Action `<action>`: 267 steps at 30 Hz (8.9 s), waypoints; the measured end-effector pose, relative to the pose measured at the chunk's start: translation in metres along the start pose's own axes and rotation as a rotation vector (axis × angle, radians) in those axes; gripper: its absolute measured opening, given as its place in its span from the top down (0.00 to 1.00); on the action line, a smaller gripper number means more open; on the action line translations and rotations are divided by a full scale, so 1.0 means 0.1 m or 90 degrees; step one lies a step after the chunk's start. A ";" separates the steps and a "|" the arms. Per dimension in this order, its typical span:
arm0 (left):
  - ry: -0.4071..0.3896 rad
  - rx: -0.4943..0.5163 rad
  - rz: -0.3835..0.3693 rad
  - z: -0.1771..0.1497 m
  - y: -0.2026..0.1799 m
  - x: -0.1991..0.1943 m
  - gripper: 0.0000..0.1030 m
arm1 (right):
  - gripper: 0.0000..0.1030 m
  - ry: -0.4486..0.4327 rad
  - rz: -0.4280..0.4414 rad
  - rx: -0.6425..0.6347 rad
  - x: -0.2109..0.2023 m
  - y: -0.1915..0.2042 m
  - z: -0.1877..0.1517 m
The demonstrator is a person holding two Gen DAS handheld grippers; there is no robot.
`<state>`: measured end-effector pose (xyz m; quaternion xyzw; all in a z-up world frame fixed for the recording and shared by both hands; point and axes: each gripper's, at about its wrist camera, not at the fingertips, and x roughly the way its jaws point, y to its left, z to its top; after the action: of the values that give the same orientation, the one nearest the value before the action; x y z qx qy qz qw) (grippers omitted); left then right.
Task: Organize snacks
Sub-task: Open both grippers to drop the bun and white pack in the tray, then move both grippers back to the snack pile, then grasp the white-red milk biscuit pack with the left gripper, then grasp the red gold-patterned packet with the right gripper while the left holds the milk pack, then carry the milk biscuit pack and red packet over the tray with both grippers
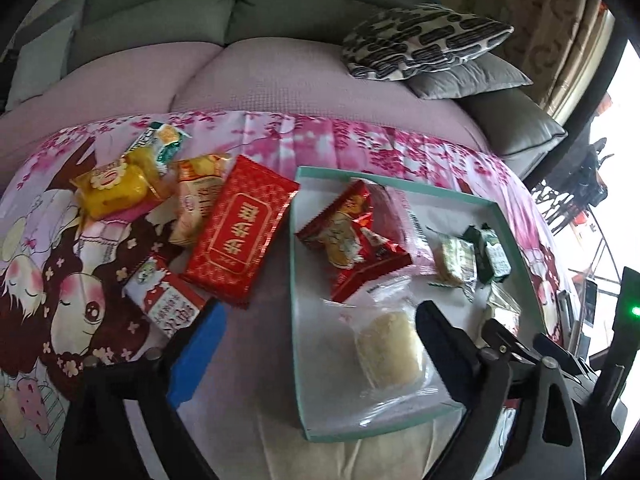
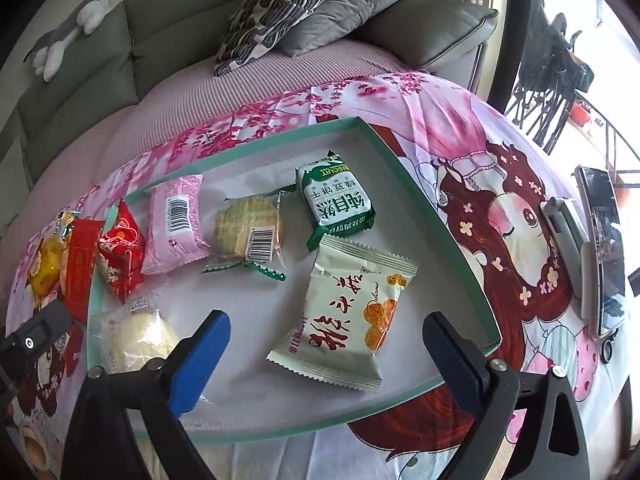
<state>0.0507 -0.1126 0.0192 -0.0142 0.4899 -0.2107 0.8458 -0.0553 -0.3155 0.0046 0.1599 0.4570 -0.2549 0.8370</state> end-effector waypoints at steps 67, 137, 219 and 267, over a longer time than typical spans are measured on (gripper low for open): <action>0.075 -0.195 0.205 0.30 1.69 -0.03 0.05 | 0.00 0.014 0.109 -0.209 0.03 2.07 -0.02; 0.112 -0.180 0.150 0.35 1.79 0.41 0.59 | 0.10 0.004 0.194 -0.162 0.05 2.11 0.04; 0.067 -0.208 0.145 0.31 1.68 0.10 0.60 | 0.53 0.057 0.267 -0.132 -0.10 2.11 0.08; 0.100 0.130 0.000 0.76 -1.01 0.50 0.60 | 0.53 0.034 0.056 0.103 0.21 -0.15 0.64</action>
<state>0.1012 -0.2375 0.0408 0.0890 0.5306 -0.2598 0.8019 -0.0104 -0.3655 0.0207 0.2533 0.4496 -0.2498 0.8193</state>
